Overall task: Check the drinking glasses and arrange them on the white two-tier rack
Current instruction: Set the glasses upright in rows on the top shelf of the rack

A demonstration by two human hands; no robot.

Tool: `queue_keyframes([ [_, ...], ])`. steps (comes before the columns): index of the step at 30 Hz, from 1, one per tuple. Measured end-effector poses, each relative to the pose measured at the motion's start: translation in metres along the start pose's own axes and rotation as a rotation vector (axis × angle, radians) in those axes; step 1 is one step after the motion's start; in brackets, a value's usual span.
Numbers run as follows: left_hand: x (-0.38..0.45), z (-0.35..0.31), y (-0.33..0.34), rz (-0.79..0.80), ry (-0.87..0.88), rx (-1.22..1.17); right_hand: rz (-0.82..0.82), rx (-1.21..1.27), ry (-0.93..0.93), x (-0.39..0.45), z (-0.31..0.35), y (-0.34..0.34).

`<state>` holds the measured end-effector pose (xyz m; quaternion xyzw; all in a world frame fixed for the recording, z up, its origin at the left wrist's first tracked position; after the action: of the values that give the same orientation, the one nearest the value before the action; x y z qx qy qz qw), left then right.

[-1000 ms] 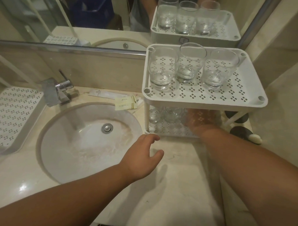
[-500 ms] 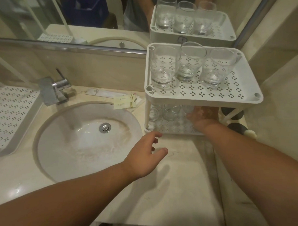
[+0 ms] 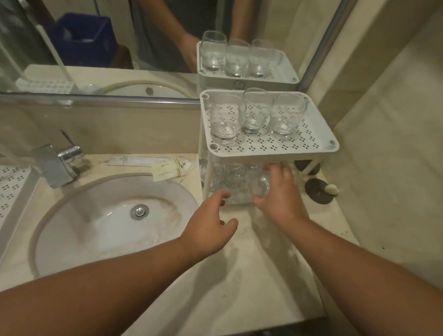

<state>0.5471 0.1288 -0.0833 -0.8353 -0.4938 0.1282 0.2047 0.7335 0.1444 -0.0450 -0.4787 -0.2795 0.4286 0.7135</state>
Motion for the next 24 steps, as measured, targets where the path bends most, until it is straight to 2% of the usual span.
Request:
queue_keyframes([
  [5,0.002,-0.018,-0.003,0.041,0.084,-0.022,-0.021,0.064,-0.010,-0.037,0.005,-0.016],
  [10,0.002,-0.038,-0.010,0.029,0.183,-0.058,-0.130,0.070,-0.064,-0.053,0.027,-0.052],
  [19,0.020,-0.083,-0.031,-0.133,0.324,-0.188,-0.263,0.232,-0.123,-0.049,0.064,-0.108],
  [24,0.040,-0.104,-0.049,-0.188,0.356,-0.151,-0.305,0.312,-0.124,-0.026,0.076,-0.121],
])
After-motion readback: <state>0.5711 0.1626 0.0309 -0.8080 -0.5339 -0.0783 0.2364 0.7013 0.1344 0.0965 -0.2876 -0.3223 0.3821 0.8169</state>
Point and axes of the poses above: each hand's wrist, its own x-axis towards the middle knuckle, its own y-axis out of the palm, z = x × y, the point moved 5 cm from there along x, towards the middle knuckle, and after that the axes turned 13 degrees about y, right-handed, at the moved point
